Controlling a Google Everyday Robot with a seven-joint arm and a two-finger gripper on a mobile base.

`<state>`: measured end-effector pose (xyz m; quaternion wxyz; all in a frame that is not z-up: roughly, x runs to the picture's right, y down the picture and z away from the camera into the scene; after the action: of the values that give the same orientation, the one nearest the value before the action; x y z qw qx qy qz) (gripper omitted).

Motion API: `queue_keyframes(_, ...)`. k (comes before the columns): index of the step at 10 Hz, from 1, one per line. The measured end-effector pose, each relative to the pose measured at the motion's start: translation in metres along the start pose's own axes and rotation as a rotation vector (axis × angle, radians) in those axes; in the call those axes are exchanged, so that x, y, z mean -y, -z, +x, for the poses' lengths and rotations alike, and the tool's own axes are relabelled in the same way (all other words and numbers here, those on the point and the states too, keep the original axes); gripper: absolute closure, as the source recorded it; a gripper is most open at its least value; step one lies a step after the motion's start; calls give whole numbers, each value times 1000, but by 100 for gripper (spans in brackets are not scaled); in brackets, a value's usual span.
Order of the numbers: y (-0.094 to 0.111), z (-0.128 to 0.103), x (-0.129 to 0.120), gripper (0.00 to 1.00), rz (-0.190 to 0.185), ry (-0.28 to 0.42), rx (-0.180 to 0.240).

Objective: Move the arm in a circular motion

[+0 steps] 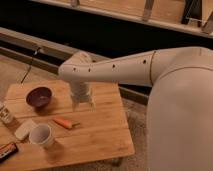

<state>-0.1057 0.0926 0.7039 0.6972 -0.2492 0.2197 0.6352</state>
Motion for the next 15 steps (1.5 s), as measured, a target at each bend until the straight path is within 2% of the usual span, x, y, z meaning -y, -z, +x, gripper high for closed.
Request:
queue_keyframes(3,2,-1,-7,35,25,42,27)
queue_keyframes(7,5,6,-2,35,54,29,25)
queue_keyframes(9,7,11,14,35,64,-22,20)
queue_keyframes(12,10,18,55,35,67,-146,22)
queue_keyframes(13,11,20,74,35,72,-198,29)
queue_keyframes(15,15,14,109,35,52,-289,64)
